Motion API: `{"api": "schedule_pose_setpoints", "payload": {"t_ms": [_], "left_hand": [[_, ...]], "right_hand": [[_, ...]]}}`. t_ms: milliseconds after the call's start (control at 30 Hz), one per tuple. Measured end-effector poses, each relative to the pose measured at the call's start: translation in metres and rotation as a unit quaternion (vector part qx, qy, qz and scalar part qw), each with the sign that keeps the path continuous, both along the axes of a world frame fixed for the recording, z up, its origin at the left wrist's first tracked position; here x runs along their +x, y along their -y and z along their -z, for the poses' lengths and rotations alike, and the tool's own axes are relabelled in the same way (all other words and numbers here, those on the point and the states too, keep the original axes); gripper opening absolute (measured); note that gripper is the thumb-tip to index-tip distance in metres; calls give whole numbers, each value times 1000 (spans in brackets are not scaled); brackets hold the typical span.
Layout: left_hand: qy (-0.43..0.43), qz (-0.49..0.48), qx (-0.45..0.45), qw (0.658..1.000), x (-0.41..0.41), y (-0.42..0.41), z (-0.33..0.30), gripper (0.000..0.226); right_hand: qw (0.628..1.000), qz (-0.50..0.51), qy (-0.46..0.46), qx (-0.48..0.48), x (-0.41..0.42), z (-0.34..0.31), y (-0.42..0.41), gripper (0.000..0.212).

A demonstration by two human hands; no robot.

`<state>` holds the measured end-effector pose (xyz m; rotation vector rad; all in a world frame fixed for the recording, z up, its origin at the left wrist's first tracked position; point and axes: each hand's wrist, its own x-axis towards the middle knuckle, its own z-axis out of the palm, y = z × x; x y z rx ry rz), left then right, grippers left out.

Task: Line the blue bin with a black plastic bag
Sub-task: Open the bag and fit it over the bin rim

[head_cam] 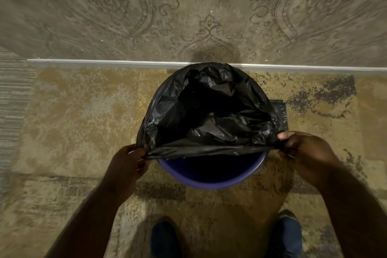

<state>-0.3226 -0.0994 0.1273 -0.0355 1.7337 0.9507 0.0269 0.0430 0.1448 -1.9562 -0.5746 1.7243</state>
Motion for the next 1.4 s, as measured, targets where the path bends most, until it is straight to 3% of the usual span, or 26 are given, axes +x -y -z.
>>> {"api": "schedule_pose_setpoints", "payload": {"t_ms": [133,267,333,467,567,633,767,867,1000,1067,1167,1267,1400], "left_hand": [[64,-112,98,987,15,10,1,14],[174,-241,191,935,19,16,2,23],[186,-244,199,931,20,19,2,24],[199,-181,204,941,24,25,1,29],[166,-150,187,957,31,29,4,35],[141,-133,164,967,38,33,9,18],[109,-75,126,983,52,45,19,26],[116,-62,125,983,61,52,20,18],[136,-94,148,975,72,66,23,24],[137,-114,161,971,74,70,27,54],[148,-127,172,966,71,75,34,44],[156,-61,196,966,69,77,37,36],[161,-7,162,974,73,83,47,43]], "right_hand": [[993,52,-107,-4,-1,-6,11,4],[996,23,-82,35,-14,-4,23,27],[998,27,-32,46,-19,0,30,34],[983,-50,161,75,-21,6,46,33],[971,-112,197,77,-24,5,60,29],[966,-135,208,75,-25,5,67,21],[998,-19,57,3,-20,5,85,16],[998,40,-34,-33,-14,8,102,28],[998,22,-52,-26,-15,15,118,49],[997,30,-64,-21,-19,19,121,46],[996,50,-69,-22,-25,23,120,33],[990,91,-102,-23,-34,24,120,25],[984,125,-126,1,-46,23,123,23]]}}
